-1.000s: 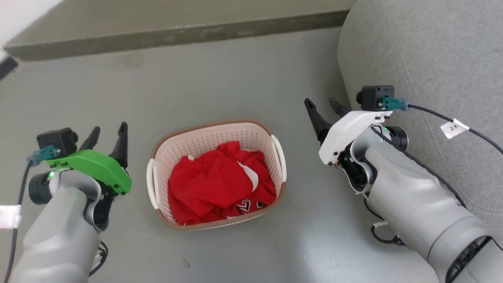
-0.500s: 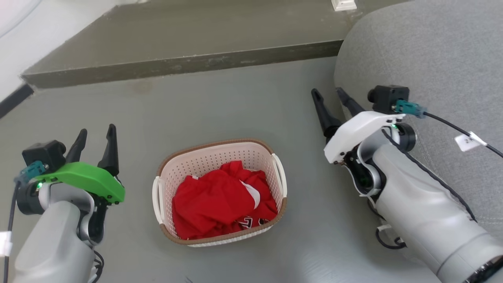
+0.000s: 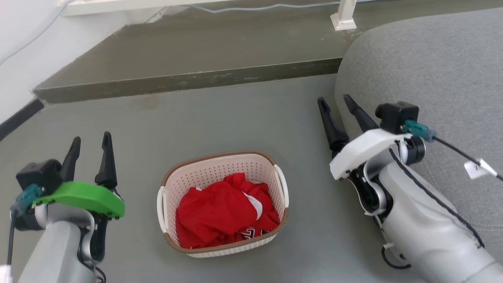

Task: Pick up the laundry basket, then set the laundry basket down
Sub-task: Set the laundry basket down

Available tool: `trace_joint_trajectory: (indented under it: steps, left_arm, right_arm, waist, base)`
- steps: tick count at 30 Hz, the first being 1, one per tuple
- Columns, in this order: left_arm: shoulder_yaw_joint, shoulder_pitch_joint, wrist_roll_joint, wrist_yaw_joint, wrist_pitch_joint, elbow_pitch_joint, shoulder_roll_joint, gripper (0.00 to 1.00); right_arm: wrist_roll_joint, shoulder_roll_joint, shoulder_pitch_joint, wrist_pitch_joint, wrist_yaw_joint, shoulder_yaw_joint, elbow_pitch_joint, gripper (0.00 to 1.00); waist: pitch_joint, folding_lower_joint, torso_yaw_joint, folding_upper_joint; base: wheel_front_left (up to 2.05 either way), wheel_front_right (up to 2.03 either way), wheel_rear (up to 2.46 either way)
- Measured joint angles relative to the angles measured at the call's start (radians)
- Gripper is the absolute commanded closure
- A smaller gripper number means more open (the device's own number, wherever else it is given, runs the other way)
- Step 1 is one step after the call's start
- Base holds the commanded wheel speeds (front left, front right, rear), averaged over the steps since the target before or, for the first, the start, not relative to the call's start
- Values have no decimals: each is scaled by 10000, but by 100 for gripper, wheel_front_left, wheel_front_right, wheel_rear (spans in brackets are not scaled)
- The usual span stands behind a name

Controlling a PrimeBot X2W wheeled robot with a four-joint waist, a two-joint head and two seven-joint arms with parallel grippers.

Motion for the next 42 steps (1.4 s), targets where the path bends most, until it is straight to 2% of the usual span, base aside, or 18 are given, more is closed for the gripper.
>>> trace_joint_trajectory:
  steps: [3, 17, 35, 42]
  left_arm:
    - [219, 352, 267, 63, 0, -405, -56, 0]
    - [715, 1644, 1035, 196, 0, -1661, -412, 0]
    - [1273, 2278, 1394, 159, 0, -2134, -886, 0]
    - [1498, 2405, 1400, -29, 0, -2270, -1139, 0]
  right_arm:
    - [-324, 2, 364, 0, -125, -253, -322, 0]
    - [-1221, -21, 1617, -13, -209, -903, -1338, 0]
    - [-1797, 125, 2314, -13, -219, -1287, -1735, 0]
    - [-1952, 203, 2466, -13, -219, -1429, -1820, 0]
  waist:
    - [-97, 0, -14, 0]
    - [-250, 0, -111, 0]
    - [-186, 0, -56, 0]
    - [-182, 0, -54, 0]
  base:
    - [0, 0, 0]
    - [0, 0, 0]
    - [0, 0, 0]
    - [0, 0, 0]
